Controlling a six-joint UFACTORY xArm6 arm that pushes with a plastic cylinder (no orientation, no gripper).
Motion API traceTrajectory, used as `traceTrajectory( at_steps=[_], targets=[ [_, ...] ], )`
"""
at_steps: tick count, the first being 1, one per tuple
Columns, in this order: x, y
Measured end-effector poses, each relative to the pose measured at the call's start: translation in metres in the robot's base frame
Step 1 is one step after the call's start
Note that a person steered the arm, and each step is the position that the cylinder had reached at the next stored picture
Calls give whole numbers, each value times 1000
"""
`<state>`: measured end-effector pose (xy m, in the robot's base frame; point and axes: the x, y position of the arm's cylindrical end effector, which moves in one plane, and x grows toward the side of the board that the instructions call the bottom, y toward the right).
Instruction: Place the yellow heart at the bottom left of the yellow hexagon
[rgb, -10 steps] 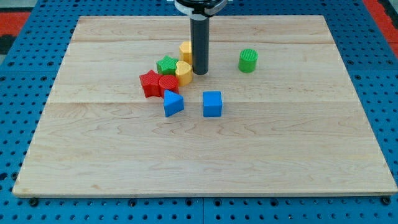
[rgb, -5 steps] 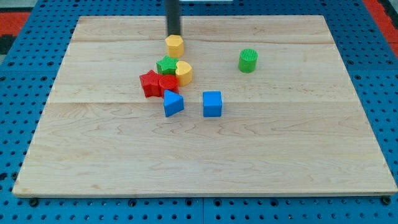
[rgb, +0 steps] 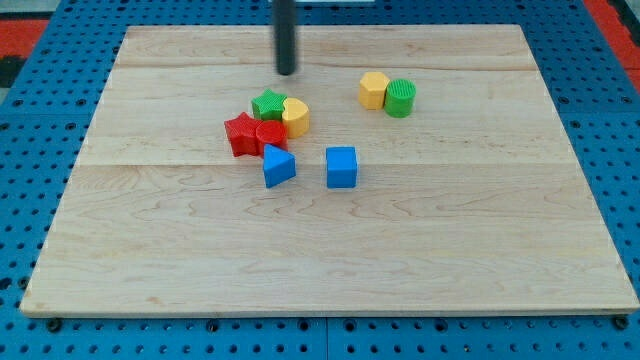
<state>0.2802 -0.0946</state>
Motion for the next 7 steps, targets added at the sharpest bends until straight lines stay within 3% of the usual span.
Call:
traceTrajectory(
  at_steps=[1, 2, 3, 5, 7],
  targets=[
    [50, -29],
    [90, -21],
    [125, 24],
    [114, 31],
    [96, 98]
  ],
)
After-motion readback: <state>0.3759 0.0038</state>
